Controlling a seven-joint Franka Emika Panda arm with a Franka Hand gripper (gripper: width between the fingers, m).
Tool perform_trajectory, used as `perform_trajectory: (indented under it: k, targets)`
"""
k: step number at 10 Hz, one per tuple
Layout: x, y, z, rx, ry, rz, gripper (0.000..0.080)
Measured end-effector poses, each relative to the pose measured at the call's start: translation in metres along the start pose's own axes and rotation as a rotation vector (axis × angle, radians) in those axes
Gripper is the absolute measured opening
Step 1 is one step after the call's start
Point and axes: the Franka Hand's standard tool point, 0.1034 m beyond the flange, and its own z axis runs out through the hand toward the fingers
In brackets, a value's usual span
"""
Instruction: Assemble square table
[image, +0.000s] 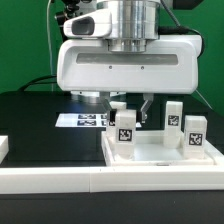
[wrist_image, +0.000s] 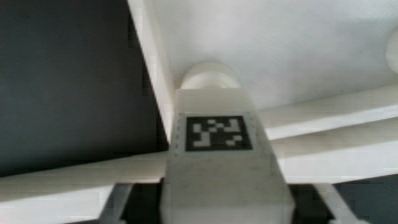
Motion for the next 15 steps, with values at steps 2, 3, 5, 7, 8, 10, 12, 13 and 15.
perform_trajectory:
  k: [2, 3, 5, 7, 8, 10, 12, 13, 15]
  targets:
    - [-0.0001, -0.0001, 0.0002, 0.001, 0.000, 0.121, 0.0288]
    - [-0.0002, -0.0002, 0.0004, 0.001, -0.001, 0.188, 0.0288]
    - [-0.0011, -0.0029, 0.0012, 0.006, 0.025, 0.435, 0.0290]
    - [-0.0014, -0.0024, 0.0013, 0.006, 0.036, 0.655, 0.0290]
    - [-0.0009, -0.0025, 0.0015, 0.012, 0.043, 0.737, 0.0290]
    - [-0.0005, -0.0030, 0.0016, 0.019, 0.045, 0.933, 0.0290]
    - [-0.0014, -0.0040, 0.0019, 0.018, 0.043, 1.137, 0.0290]
    - [-0.0020, -0.0047, 0.0021, 0.024, 0.037, 1.236, 0.0290]
    - [-0.0021, -0.0082, 0.0024, 0.029, 0.011, 1.469, 0.0290]
